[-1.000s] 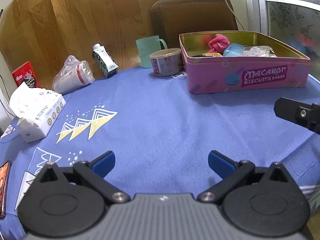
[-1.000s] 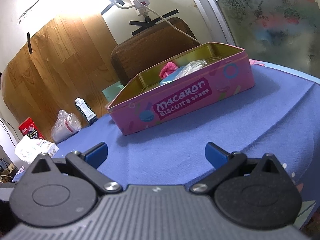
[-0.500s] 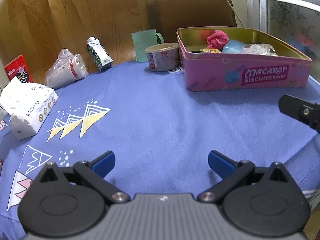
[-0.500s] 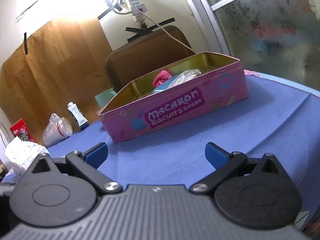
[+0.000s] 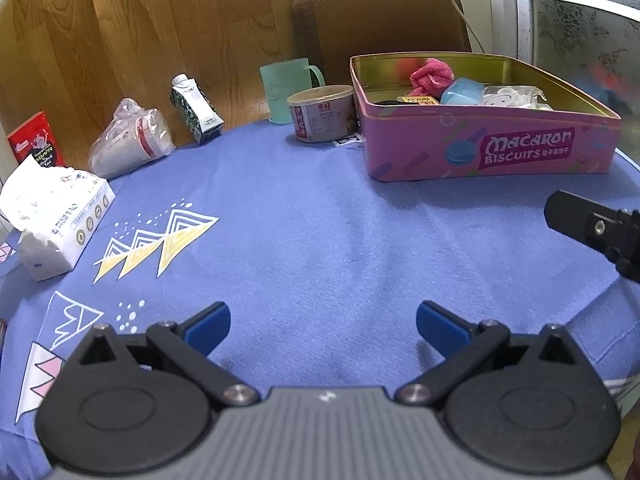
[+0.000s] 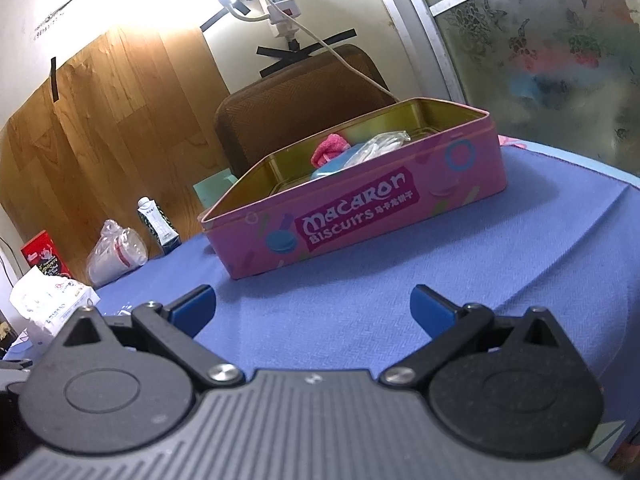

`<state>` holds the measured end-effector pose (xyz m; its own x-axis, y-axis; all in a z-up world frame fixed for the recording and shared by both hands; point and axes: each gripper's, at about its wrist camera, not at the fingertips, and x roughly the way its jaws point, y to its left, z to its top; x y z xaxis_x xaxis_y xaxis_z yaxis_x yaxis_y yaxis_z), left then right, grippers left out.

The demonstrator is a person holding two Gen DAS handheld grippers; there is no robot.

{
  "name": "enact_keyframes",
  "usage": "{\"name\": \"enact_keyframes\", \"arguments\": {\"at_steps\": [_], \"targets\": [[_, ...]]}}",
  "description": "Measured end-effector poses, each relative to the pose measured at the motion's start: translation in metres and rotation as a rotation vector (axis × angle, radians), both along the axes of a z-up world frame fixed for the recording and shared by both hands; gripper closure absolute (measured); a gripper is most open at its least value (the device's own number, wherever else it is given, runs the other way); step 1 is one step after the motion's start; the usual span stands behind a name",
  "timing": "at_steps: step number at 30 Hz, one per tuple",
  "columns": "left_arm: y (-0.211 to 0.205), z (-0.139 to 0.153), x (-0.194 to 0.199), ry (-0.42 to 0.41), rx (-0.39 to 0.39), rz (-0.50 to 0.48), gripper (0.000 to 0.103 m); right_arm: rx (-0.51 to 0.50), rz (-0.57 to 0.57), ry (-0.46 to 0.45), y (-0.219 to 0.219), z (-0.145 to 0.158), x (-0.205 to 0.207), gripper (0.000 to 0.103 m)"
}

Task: Organize soft objects

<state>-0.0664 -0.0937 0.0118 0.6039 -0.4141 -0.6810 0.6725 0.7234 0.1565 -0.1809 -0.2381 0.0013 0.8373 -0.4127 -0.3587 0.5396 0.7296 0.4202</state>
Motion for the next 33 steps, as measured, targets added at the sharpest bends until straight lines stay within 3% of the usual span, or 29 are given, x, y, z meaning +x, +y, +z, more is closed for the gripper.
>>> {"name": "enact_keyframes", "arguments": {"at_steps": [33], "targets": [[0.002,0.005,-0.018,-0.097,0.035,0.009,0.0,-0.002,0.008,-0.024,0.002,0.003,-0.006,0.0]]}}
